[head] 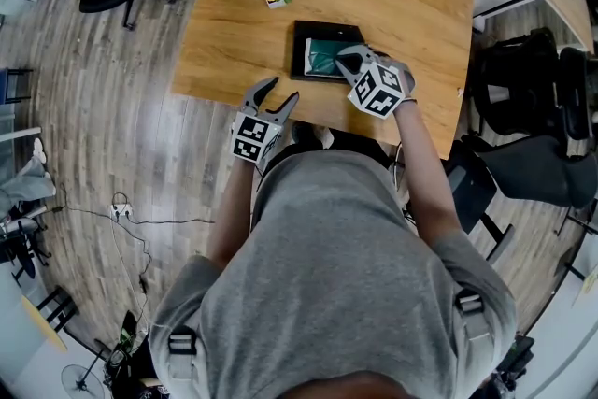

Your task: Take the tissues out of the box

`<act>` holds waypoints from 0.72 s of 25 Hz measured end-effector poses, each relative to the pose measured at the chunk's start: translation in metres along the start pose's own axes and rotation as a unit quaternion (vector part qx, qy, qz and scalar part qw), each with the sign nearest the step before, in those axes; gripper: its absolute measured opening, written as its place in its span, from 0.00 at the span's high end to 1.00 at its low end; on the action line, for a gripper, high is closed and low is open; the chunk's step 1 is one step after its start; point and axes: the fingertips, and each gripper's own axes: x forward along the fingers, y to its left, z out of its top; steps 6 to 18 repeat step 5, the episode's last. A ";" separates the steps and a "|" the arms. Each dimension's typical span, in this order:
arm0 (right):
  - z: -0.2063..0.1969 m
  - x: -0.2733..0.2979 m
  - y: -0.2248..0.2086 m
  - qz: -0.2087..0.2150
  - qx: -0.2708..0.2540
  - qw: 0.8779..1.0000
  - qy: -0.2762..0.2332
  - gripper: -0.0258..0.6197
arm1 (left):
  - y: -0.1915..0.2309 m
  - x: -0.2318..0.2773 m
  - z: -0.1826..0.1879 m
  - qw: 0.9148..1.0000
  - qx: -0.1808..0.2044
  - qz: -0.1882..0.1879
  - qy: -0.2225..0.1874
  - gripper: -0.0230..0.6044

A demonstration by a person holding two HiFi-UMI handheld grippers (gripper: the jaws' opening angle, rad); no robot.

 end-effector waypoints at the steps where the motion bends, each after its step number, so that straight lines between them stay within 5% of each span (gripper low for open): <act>1: 0.000 0.001 -0.001 0.001 0.001 1.000 0.000 0.95 | 0.001 0.001 0.000 1.000 0.000 0.000 0.000 0.57; 18: -0.001 0.004 -0.003 0.002 0.002 1.000 0.002 0.96 | 0.005 0.002 0.002 1.000 -0.001 0.000 0.000 0.57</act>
